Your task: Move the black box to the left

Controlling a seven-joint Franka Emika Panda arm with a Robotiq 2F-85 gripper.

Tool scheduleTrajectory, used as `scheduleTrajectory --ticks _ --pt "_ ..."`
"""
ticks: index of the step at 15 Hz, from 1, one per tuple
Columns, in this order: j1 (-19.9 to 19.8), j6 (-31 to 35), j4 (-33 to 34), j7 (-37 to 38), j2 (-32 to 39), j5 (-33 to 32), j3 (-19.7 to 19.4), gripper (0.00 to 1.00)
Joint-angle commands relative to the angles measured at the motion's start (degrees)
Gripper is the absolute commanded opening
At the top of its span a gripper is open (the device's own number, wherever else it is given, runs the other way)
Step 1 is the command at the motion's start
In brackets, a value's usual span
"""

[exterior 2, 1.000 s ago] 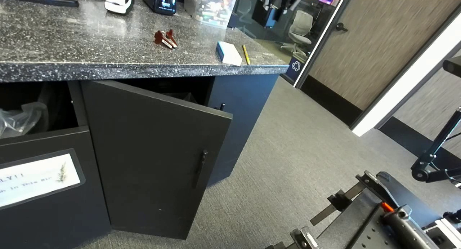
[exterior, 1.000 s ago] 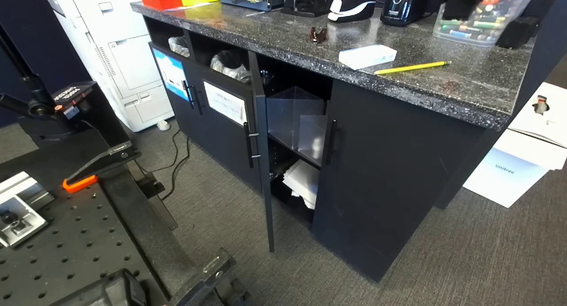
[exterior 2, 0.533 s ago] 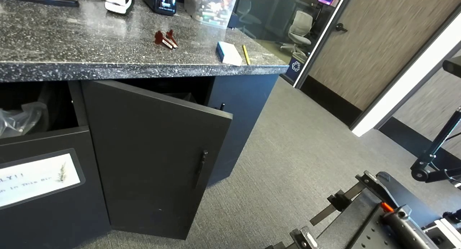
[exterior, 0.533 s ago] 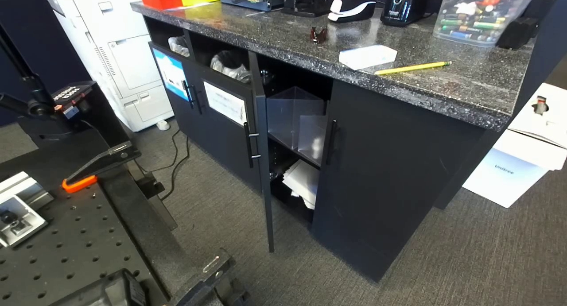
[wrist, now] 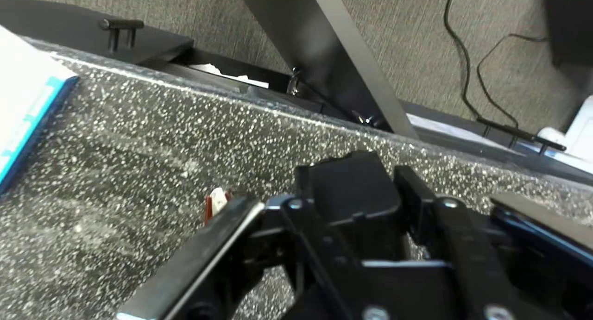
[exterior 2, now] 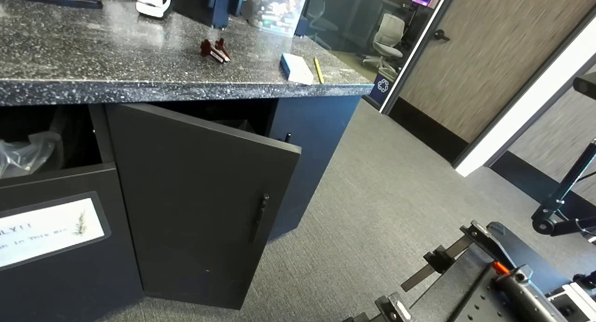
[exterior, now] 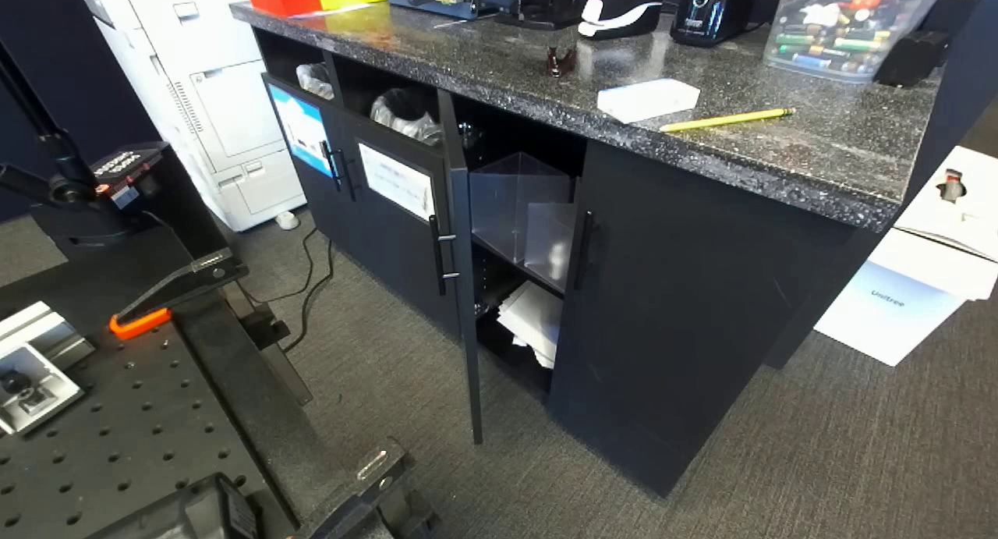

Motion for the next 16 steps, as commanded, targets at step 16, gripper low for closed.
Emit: scheduleTrajectory --ticks 16 --pt "3.8 6.9 1.8 0.4 7.4 -7.3 -5.3 0.22"
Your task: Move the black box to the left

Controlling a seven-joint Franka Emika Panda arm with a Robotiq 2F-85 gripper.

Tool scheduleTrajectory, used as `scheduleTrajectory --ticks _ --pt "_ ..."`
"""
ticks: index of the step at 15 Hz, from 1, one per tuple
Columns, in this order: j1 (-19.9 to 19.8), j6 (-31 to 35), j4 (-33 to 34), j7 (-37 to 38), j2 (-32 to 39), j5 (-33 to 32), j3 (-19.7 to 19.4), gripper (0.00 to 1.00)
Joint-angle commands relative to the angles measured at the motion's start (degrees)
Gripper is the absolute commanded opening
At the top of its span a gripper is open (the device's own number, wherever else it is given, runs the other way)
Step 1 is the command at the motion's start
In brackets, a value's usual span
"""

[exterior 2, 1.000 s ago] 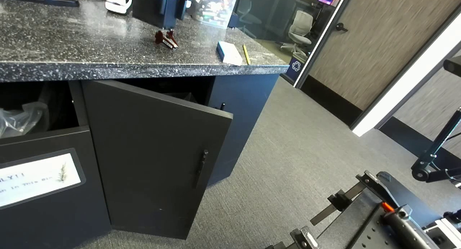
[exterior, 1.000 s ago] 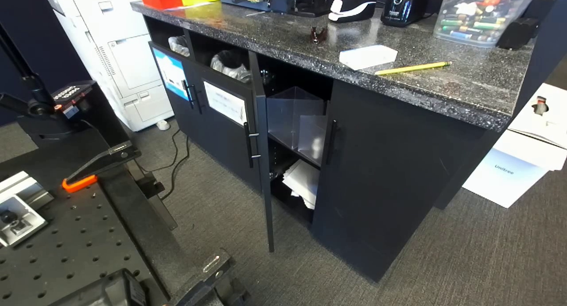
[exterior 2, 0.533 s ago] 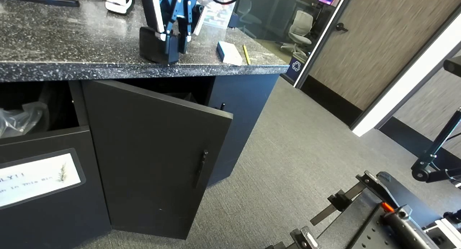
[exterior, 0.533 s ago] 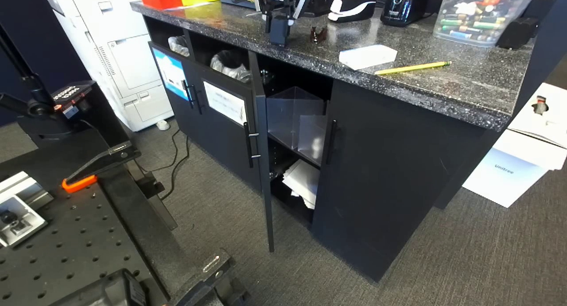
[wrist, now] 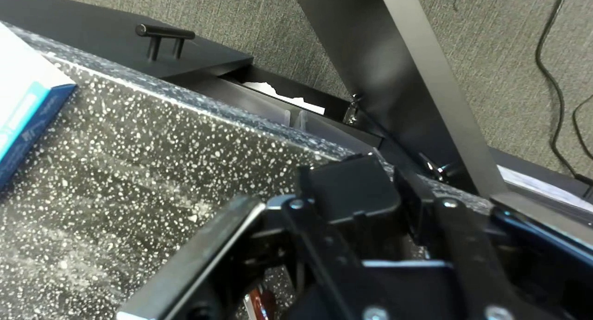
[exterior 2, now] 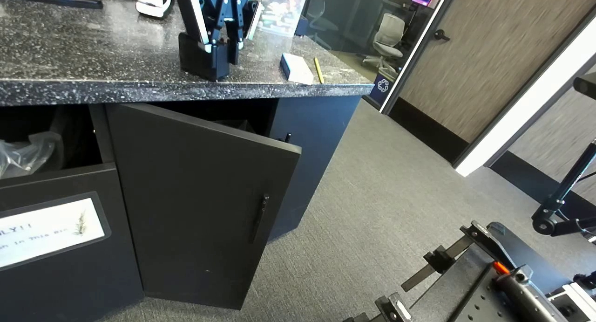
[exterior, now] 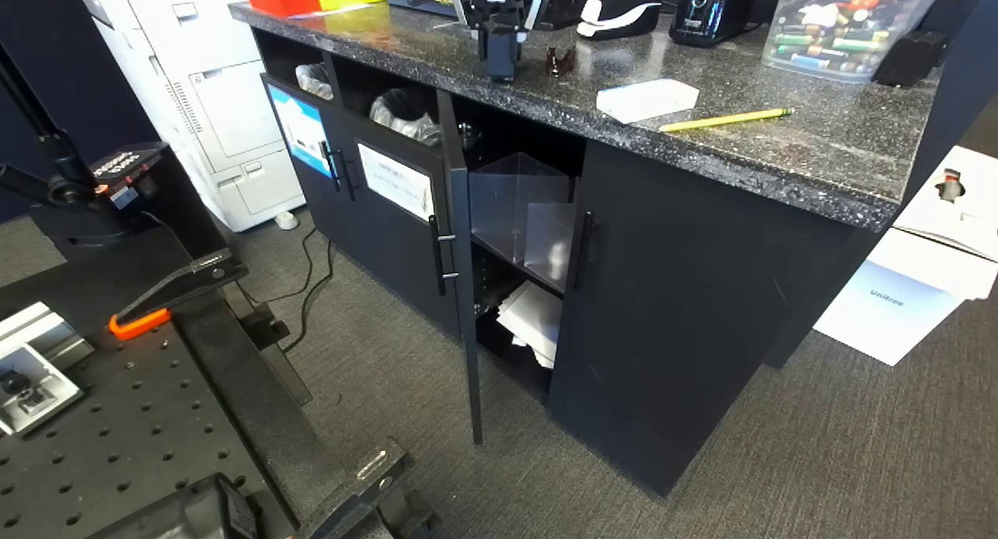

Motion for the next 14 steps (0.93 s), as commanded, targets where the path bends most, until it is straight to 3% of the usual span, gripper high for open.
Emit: scheduleTrajectory --ticks 1,2,6,10,11,14 --pt "-0.8 3.2 1.4 0.8 1.3 -0.4 -0.7 0.53" --pt "-1.1 3.4 1.3 0.9 1.1 -0.3 -0.7 0.74" --pt "-3.8 -0.9 -0.6 -1.8 -3.5 2.1 1.4 0.99" --pt "-7.7 -14.1 -1.4 -8.9 -11.1 5.0 4.0 1.00" --pt "-5.8 -7.8 -0.4 -5.3 -7.0 3.5 2.3 1.00" --pt "-7.7 -13.4 -0.7 -8.0 -11.1 4.6 3.2 1.00"
